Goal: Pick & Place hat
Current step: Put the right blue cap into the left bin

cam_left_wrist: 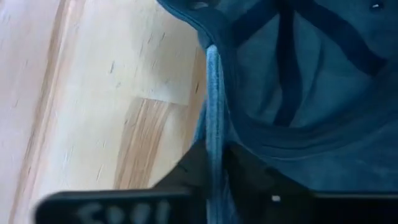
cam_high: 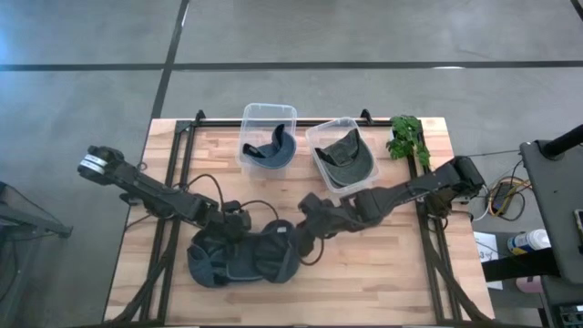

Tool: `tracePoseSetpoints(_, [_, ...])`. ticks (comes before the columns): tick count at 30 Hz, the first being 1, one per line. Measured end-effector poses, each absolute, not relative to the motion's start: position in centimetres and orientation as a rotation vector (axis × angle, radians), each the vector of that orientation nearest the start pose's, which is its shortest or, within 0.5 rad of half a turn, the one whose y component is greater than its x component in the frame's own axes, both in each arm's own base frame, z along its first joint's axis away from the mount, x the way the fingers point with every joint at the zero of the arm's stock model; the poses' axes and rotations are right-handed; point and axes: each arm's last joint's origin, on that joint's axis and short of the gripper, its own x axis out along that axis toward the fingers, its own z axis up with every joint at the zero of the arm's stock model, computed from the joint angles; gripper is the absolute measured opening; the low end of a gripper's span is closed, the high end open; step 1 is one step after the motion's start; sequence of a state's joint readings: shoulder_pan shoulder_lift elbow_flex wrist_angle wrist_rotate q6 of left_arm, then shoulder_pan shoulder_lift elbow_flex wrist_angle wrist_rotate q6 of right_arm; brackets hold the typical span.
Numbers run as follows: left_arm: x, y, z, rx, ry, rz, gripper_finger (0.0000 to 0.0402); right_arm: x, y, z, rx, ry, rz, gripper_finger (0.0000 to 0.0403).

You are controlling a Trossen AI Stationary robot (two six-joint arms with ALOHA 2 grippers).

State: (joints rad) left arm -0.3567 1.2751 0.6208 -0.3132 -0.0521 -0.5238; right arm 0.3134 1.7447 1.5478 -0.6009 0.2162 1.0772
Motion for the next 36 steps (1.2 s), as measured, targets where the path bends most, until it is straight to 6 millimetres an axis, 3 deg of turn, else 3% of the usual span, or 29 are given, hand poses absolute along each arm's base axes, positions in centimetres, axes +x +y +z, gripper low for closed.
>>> tracePoseSetpoints(2, [21.6, -7.8, 17.7, -0.287, 0.979, -0.022, 0.0015, 36.8, 11.5, 30.6, 0.807, 0.721, -0.321, 0.0166])
tracePoseSetpoints(8, [22.3, -7.0, 19.0, -0.301, 0.939, 0.022, 0.0011, 36.5, 12.2, 30.6, 0.765, 0.702, -0.328, 0.0166])
tracePoseSetpoints(17, [21.4, -5.8, 27.7, -0.2, 0.8, 0.087, 0.001, 35.2, 14.5, 32.8, 0.645, 0.576, -0.34, 0.0166])
tracePoseSetpoints(22, [20.4, -5.3, 30.9, -0.239, 0.739, 0.088, 0.001, 33.3, 15.3, 34.7, 0.586, 0.422, -0.438, 0.0166])
tracePoseSetpoints(25, [19.6, -5.1, 31.4, -0.237, 0.756, 0.092, 0.001, 31.3, 15.9, 36.6, 0.557, 0.311, -0.487, 0.0166])
tracePoseSetpoints(30, [18.3, -4.7, 31.4, -0.246, 0.799, 0.118, 0.001, 29.7, 16.2, 37.7, 0.589, 0.325, -0.436, 0.0166])
tracePoseSetpoints(36, [17.4, -4.7, 32.6, -0.268, 0.733, 0.095, 0.001, 28.7, 15.5, 35.2, 0.7, 0.445, -0.624, 0.0158])
